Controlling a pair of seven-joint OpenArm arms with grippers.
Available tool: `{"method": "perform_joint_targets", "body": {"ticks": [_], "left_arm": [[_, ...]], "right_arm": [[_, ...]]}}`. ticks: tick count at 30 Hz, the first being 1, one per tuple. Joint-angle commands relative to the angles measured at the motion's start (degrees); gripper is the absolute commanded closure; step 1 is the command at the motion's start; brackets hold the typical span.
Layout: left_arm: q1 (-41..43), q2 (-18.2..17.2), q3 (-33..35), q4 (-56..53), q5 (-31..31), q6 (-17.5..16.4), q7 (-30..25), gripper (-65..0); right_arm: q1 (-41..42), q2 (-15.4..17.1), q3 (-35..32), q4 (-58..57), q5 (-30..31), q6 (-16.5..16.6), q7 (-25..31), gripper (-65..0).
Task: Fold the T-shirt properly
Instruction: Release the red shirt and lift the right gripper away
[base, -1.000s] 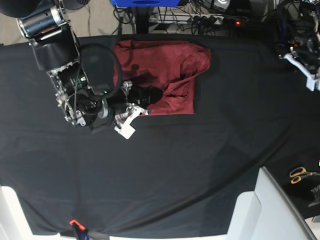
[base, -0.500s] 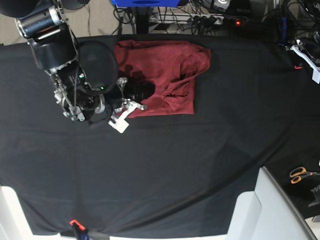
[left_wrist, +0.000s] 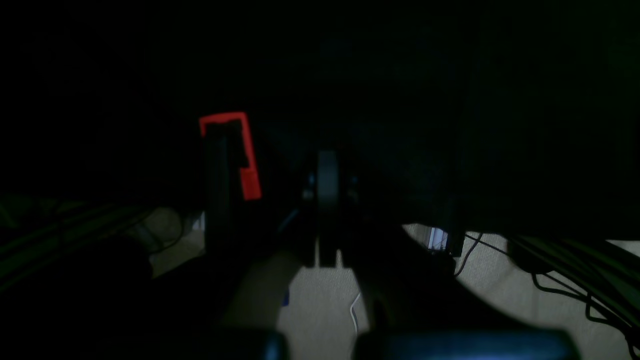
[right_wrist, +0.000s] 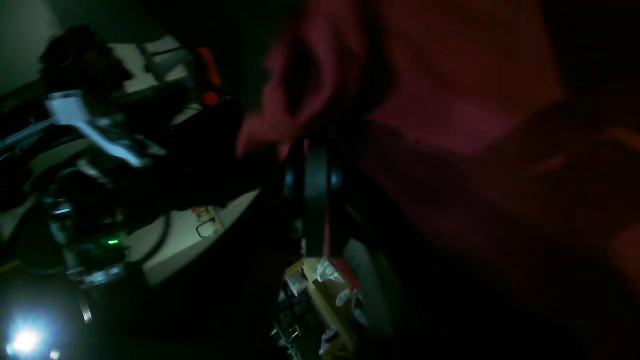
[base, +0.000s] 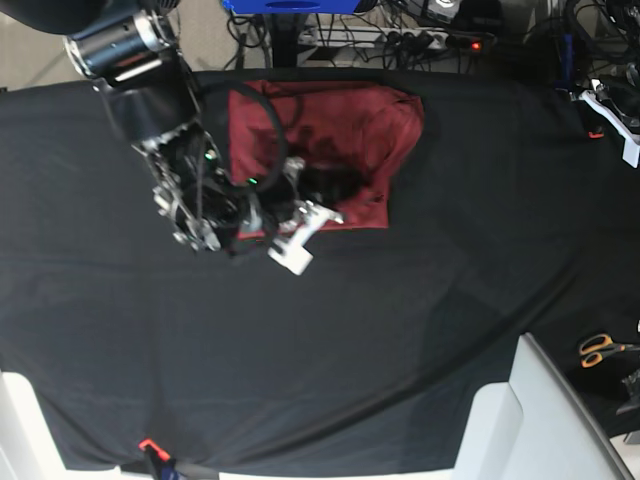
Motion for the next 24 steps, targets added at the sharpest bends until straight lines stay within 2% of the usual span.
{"method": "perform_joint_targets", "body": {"ticks": [1,7,10,13,18,20,24], "left_arm": [[0.13,-1.14,-0.32,0.66,-0.51,-0.47,-0.85,0.0],[0.13,-1.05,-0.32,0.66,-0.51,-0.47,-0.85,0.0],[0.13,-1.05,-0.32,0.66,-0.51,-0.47,-0.85,0.0],[0.13,-0.43,0.12,0.83,-0.51,-0.47,-0.76,0.0],[0.13,-0.17,6.54,1.1,-0.51,-0.47,-0.76,0.0],[0.13,0.01,7.42,1.1,-0.51,-0.47,-0.76,0.0],[0.13,-0.26,8.39,1.36,-0.51,-0.47,-0.5,0.0]], "right_arm": [[1.83,-1.04,0.06,0.79,1.35,0.38,-0.23,0.0],[3.14,-2.27,0.06,0.79,1.35,0.38,0.21,0.0],[3.23,-1.57,0.24,1.49,1.7,0.38,-0.32,0.0],[2.88,1.24,0.41,6.41,1.79,0.56,-2.43,0.0],[-1.78,8.36,0.41,23.38,1.7,0.56,-3.22,0.0],[-4.94,11.53,0.41,29.27,1.79,0.3,-3.57,0.0],[-12.86,15.57,0.5,34.9,1.35,0.3,-2.61,0.0]]}}
